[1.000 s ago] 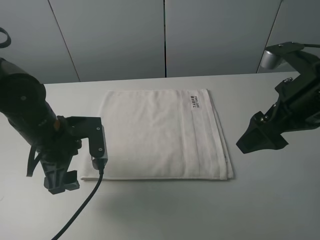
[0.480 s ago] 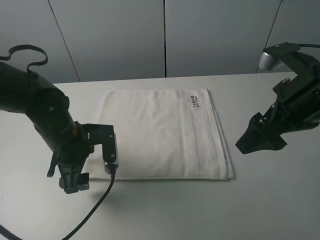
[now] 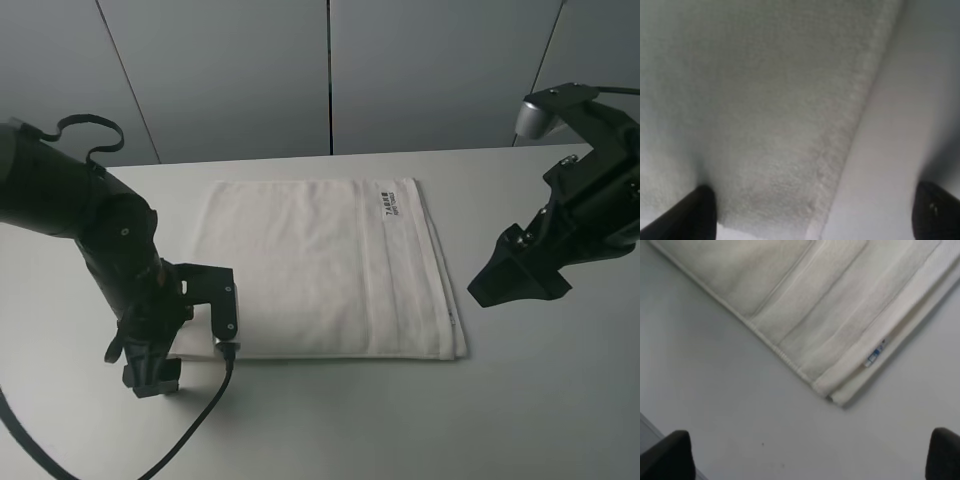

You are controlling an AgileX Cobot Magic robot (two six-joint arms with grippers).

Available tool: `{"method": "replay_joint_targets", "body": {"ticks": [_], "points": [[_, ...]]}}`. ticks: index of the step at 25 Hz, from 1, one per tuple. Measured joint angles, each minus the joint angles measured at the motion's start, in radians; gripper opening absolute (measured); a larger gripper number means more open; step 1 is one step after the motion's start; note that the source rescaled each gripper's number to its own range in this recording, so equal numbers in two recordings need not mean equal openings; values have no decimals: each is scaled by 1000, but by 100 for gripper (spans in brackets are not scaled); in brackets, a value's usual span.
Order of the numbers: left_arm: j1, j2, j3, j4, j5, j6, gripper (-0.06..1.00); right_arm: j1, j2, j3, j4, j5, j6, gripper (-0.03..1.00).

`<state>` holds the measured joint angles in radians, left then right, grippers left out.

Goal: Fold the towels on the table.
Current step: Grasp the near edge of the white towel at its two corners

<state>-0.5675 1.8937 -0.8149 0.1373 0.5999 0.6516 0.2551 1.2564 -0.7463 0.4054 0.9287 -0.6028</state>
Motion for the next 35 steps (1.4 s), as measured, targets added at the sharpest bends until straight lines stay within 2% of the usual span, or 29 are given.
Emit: {"method": "replay_joint_targets", "body": {"ticks": [4, 7, 10, 13, 19, 23, 29, 35], "points": [[0, 13, -9, 2, 5, 0, 100, 0, 0, 0, 0, 0, -46, 100], [0, 13, -9, 4, 5, 0, 100, 19, 0, 0, 0, -2, -135, 100], [0, 13, -9, 8, 3, 0, 100, 76, 11, 0, -2, -6, -226, 95], [0, 13, -9, 10, 3, 0, 100, 152, 51, 0, -16, -13, -269, 92], [0, 13, -9, 12, 3, 0, 100, 296, 204, -2, -122, -69, -280, 91], [0, 13, -10, 12, 3, 0, 100, 347, 308, -2, -181, -125, -280, 91], [0, 13, -10, 12, 3, 0, 100, 353, 391, -2, -278, -209, -274, 99], [0, 13, -10, 12, 3, 0, 100, 353, 458, -4, -393, -268, -272, 100]]}}
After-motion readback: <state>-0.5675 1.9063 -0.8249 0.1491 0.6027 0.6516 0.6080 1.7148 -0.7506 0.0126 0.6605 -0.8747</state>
